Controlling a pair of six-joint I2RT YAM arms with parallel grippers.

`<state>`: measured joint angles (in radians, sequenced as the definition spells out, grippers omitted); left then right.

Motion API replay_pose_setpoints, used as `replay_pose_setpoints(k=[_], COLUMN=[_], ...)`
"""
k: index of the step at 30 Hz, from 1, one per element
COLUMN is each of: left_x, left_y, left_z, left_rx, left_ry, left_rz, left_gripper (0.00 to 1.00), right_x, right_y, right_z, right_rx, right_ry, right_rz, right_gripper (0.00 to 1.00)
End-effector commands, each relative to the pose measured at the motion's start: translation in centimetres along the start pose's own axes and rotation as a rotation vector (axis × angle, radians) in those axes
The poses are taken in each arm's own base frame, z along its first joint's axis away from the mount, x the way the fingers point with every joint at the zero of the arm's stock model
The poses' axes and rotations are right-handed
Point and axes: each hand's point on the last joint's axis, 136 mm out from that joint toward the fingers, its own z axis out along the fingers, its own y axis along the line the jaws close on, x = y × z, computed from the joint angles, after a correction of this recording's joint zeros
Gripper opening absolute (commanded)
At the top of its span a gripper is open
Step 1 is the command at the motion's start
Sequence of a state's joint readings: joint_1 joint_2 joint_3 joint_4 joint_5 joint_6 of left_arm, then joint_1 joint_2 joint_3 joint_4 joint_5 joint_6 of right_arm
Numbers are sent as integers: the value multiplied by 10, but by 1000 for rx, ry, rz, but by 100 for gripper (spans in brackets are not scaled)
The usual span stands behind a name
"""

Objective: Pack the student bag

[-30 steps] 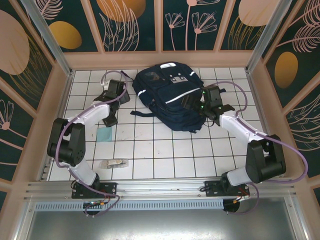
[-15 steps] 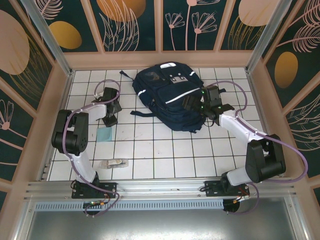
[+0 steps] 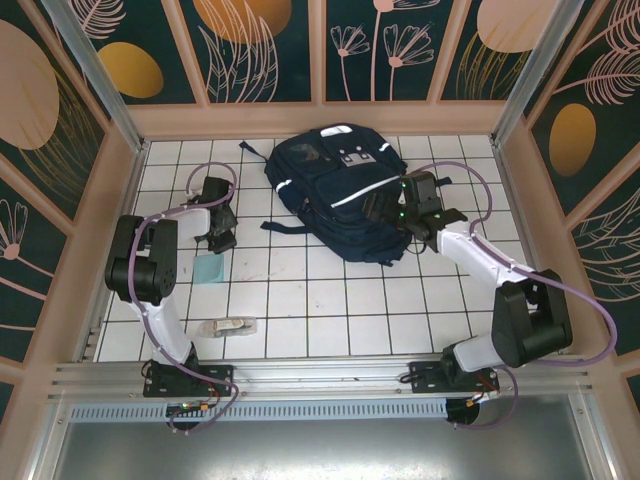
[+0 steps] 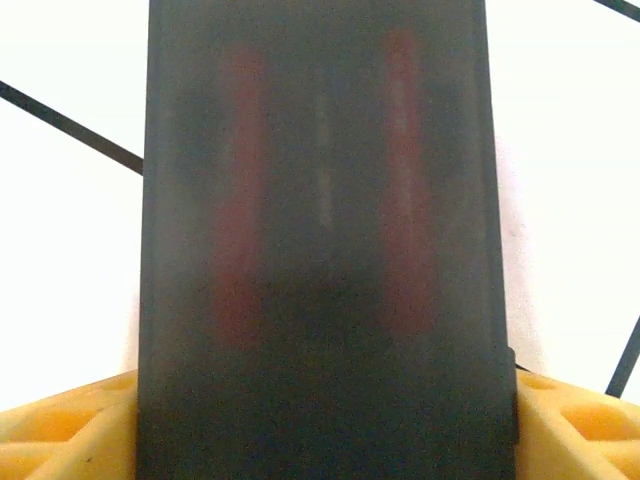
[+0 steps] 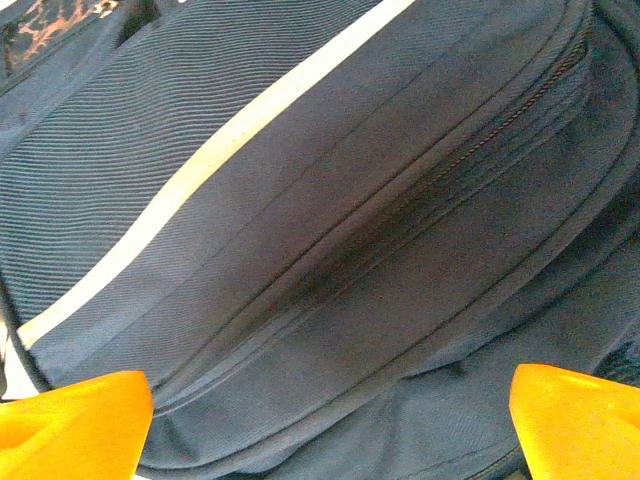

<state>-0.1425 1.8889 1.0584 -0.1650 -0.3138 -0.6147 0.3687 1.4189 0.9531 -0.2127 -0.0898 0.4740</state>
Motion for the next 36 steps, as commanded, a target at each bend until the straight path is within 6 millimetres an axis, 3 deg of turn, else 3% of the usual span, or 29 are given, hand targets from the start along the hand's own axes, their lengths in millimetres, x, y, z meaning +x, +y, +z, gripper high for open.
replay_pose_setpoints(k=[1,5,11,12,18,22,29,36], left_x=[-5,-20,-37,-44,-37,-20,-2,2], left_y=[-9,-19,-54,-61,-90,-113,-135,-146], left_z=[-4,-21,-58,-75,-119,-142,-162,-170], left_rx=[56,115,354,419,643,737,805,836], left_ry=[-2,-40,-49,-64,-54,-33,-9,2], left_rz=[-31,-71,-205,-241,-386,-433,-462,-467], left_gripper=[67,62,63,62,62,61,61,61], right_x=[-15,-10,25,31,58,69,76,91], right_y=[28,60,137,150,210,240,258,247], right_z=[-19,-21,-3,2,22,28,42,58], right_rx=[-97,-214,-486,-519,-680,-755,-775,-707], right_ry=[-65,-54,36,52,128,158,180,207], right_rz=[-25,-34,-70,-79,-112,-131,-143,-149], right_gripper=[92,90,89,88,86,84,82,78])
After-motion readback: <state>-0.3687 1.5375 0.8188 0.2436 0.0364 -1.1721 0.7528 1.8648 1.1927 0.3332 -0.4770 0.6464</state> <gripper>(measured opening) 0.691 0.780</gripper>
